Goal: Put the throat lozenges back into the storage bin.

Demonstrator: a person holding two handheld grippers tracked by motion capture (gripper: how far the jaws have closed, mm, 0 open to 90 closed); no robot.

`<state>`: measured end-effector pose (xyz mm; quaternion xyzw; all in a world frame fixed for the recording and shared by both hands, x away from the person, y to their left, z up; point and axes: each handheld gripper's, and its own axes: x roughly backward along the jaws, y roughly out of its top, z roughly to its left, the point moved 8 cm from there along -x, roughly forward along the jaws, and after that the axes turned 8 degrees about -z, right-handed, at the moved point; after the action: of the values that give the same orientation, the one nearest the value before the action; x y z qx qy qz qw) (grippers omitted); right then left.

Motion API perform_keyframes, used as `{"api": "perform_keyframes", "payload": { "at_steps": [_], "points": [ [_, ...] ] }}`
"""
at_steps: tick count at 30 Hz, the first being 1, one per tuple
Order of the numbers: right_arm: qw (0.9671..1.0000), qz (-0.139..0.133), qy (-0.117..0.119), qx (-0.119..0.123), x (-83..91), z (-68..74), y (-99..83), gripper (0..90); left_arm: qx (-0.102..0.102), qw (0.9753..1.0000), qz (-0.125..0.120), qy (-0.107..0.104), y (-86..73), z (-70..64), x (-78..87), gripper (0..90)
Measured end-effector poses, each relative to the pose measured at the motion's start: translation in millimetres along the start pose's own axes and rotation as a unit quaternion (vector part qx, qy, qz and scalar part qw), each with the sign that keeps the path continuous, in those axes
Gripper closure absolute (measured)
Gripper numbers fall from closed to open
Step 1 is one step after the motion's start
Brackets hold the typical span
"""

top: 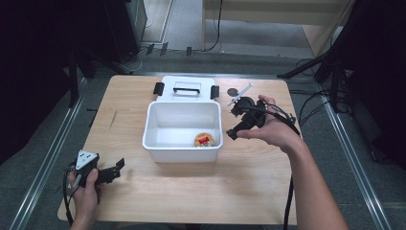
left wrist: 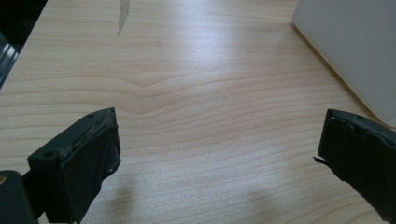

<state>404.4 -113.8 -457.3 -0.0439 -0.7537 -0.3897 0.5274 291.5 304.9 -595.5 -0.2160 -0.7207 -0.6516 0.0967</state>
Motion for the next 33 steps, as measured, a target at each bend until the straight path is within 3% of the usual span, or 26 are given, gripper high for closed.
{"api": "perform_keyframes", "payload": {
  "at_steps": [10,11,19,28,33],
  "points": [
    [0.9987,-0.032,-0.021,-0.033,3.7,-13.6,-29.5,1.4,-0.001,1.0,-0.002,0.001,0.1,-0.2,-0.2,0.0],
    [0.998,-0.042,-0.02,-0.042,2.9,-15.3,-39.0,0.0,-0.001,1.0,-0.002,0.001,0.1,-0.1,-0.1,0.0],
    [0.9943,-0.074,-0.039,-0.066,-0.5,-19.9,-66.6,0.0,-0.003,1.0,-0.001,0.002,0.1,-0.3,0.0,0.0],
    [0.9833,-0.129,-0.071,-0.107,-1.4,-29.6,-102.1,0.0,-0.002,1.0,-0.002,0.002,0.1,-0.3,-0.2,0.0],
    [0.9746,-0.161,-0.085,-0.13,-1.8,-33.5,-122.3,0.0,-0.002,1.0,-0.002,0.002,0.1,-0.2,0.0,0.0]
  ]
}}
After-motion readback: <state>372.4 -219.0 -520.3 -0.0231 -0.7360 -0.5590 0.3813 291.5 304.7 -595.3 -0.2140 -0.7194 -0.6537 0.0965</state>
